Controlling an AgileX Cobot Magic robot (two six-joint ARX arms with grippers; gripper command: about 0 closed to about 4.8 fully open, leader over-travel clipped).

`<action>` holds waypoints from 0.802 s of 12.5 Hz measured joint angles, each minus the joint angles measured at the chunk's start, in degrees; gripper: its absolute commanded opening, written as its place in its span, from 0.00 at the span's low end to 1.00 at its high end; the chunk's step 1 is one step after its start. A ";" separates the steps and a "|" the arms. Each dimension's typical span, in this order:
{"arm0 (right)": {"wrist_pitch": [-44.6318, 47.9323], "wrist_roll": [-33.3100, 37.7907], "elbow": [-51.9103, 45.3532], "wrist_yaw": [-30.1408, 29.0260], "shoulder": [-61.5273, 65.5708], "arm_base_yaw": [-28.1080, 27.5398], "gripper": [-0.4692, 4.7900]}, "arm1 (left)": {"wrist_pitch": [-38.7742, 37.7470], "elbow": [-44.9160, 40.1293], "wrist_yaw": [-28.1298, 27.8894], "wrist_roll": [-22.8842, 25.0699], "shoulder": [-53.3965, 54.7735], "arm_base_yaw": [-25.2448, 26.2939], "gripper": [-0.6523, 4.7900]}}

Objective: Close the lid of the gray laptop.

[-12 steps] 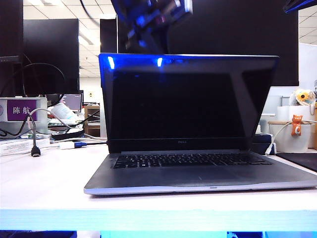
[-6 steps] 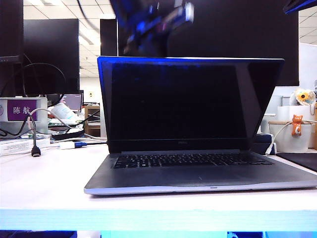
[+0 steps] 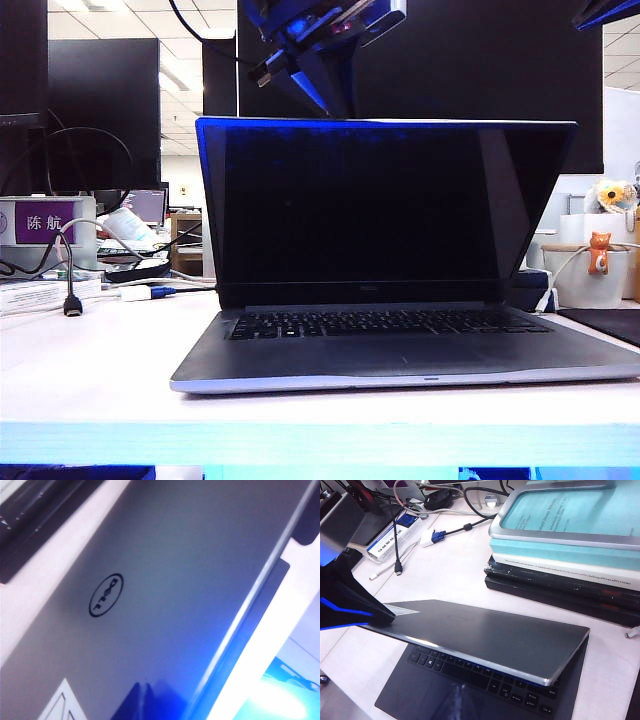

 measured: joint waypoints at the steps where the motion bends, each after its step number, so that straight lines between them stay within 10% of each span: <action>1: -0.35 -0.17 -0.02 0.00 0.00 -0.02 0.08 | 0.02 0.00 -0.13 -1.03 0.00 -0.15 0.11; 10: -0.31 -0.24 -0.68 0.00 0.00 0.00 0.08 | -2.25 -2.05 -10.67 -5.81 -1.46 -2.91 0.11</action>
